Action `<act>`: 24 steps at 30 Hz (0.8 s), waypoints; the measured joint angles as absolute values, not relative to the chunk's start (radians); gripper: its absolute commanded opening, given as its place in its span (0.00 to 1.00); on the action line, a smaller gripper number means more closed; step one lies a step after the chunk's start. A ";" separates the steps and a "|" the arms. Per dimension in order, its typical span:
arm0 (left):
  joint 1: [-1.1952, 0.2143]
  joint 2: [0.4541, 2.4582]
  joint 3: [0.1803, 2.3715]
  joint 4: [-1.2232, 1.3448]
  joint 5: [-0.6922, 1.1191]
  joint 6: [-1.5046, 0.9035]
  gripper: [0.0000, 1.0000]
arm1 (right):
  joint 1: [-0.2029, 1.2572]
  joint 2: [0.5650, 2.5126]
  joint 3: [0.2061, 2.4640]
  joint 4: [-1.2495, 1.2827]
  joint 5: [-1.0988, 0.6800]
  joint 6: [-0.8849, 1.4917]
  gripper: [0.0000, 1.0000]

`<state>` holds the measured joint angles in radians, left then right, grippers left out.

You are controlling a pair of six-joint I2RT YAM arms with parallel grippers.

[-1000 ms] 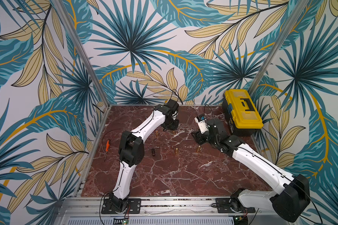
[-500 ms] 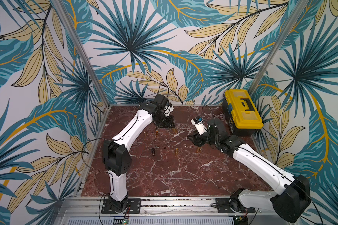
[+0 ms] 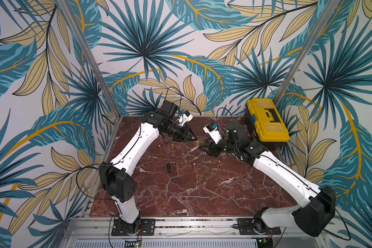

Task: Open the lipstick cap
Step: Open the cover of the lipstick.

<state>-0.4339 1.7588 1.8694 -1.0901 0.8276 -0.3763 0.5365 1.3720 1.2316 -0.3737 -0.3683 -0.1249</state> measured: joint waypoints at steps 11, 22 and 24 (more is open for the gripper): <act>-0.431 1.747 1.862 -1.089 0.847 -0.382 0.12 | 0.546 1.409 1.281 -0.407 -0.405 -0.161 0.29; -0.427 1.755 1.866 -1.079 0.847 -0.385 0.00 | 0.562 1.413 1.287 -0.446 -0.432 -0.177 0.08; -0.426 1.761 1.871 -1.082 0.849 -0.385 0.00 | 0.562 1.413 1.287 -0.447 -0.427 -0.177 0.07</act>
